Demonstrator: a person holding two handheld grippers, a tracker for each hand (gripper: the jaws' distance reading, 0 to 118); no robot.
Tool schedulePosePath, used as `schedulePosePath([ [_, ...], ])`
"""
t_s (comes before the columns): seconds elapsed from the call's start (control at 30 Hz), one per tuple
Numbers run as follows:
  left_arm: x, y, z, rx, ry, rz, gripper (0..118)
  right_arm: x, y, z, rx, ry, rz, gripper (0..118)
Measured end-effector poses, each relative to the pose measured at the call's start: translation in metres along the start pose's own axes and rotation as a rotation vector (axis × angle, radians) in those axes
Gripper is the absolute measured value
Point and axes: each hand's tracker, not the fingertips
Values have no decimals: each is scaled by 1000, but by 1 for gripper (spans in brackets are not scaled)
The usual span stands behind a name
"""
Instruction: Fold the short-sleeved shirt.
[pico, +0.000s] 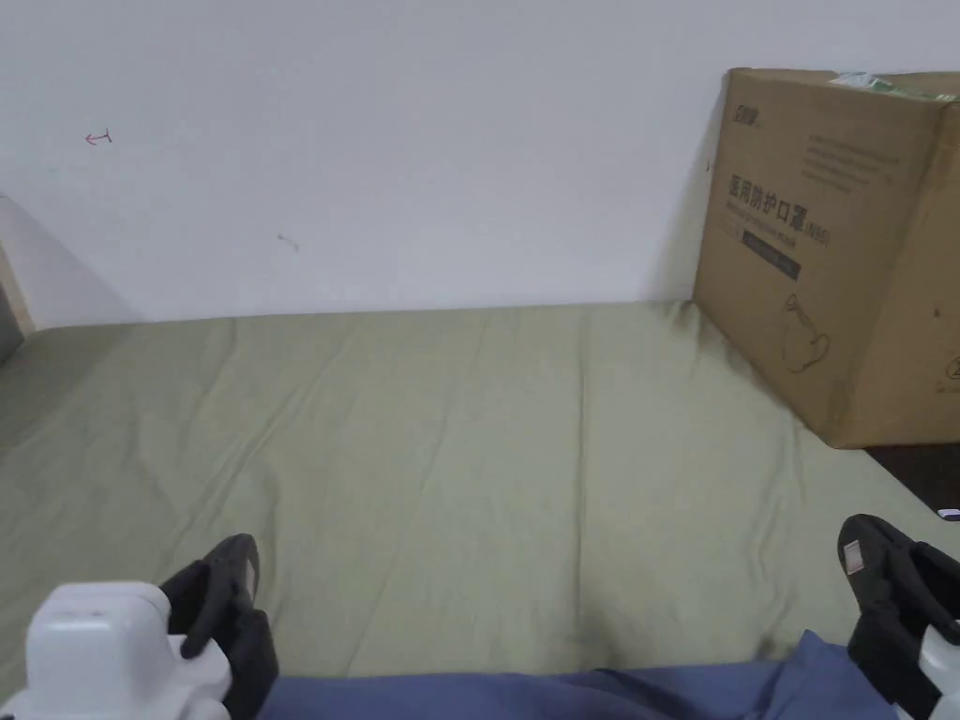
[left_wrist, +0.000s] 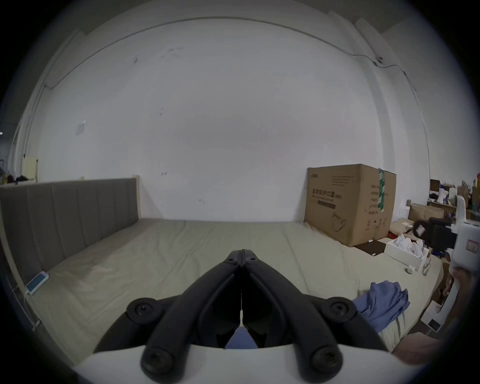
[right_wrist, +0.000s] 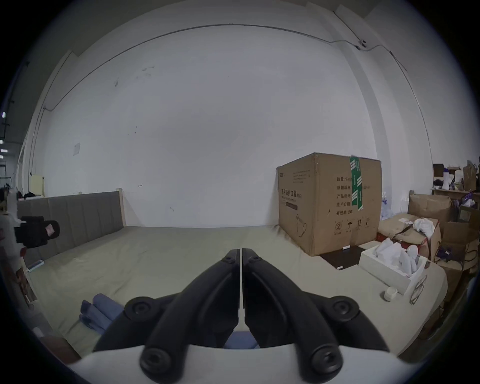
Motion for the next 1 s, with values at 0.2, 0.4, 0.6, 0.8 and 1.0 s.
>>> schedulePosePath([
  [0.2, -114, -41, -67, -620, -312, 452, 0, 2, 4, 0, -72, 45, 6, 2],
  [0.4, -171, -104, -86, -719, -276, 630, 108, -5, -9, -10, -158, 49, 56, 2],
  [0.6, -188, -164, -113, -774, -379, 944, 114, -18, -2, -18, -193, 77, 68, 2],
  [0.8, -160, -179, -142, -760, -644, 1124, 115, -26, 8, -23, -197, 95, 60, 2],
  [1.0, -144, -185, -161, -832, -655, 999, 104, -29, 11, -25, -209, 104, 28, 2],
])
